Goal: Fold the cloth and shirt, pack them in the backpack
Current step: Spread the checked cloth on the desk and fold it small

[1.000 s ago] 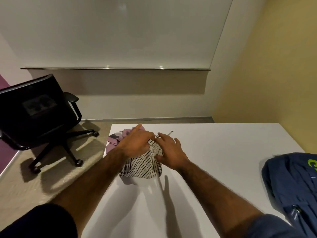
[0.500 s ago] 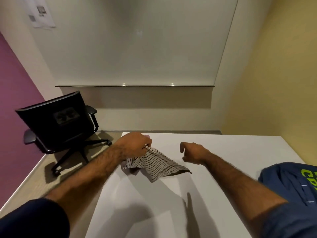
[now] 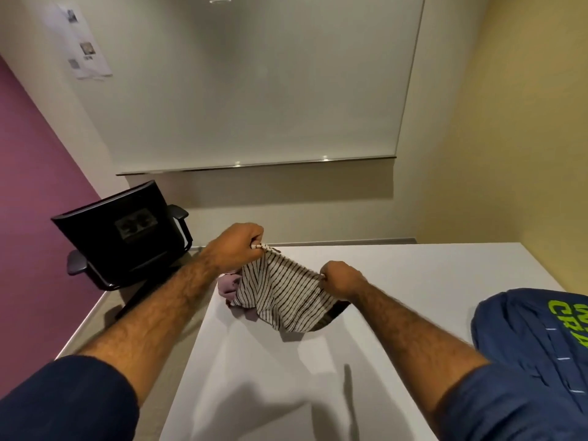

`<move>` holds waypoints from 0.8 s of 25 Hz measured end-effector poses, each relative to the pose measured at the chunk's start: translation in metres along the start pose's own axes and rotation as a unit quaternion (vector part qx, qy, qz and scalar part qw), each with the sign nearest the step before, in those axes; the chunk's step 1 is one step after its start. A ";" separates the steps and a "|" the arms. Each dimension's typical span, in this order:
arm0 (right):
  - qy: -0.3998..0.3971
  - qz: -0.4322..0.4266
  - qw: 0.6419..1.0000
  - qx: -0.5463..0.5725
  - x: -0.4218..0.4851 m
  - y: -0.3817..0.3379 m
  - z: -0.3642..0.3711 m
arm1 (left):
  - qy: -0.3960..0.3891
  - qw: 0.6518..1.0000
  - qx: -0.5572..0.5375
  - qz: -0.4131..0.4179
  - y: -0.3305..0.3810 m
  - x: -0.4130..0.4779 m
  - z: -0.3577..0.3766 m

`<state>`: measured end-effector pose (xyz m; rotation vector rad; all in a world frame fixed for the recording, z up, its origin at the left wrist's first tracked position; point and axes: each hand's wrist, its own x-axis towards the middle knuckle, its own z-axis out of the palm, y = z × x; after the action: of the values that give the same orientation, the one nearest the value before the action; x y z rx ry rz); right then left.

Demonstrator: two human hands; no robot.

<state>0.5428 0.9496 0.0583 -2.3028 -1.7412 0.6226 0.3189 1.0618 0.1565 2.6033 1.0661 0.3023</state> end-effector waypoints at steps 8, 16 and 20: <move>0.080 -0.009 0.994 0.070 -0.011 0.048 -0.148 | 0.055 0.997 -0.056 -0.016 -0.022 0.001 -0.034; 0.113 0.028 0.992 0.044 -0.029 0.096 -0.259 | 0.088 0.994 -0.043 -0.041 -0.042 0.041 -0.048; 0.185 0.053 0.980 0.053 -0.033 0.133 -0.265 | 0.122 0.991 -0.039 -0.039 -0.022 0.065 -0.036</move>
<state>0.7671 0.9057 0.2501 -2.2709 -1.3909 0.2706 0.3387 1.1302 0.1867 2.4938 1.2045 0.6457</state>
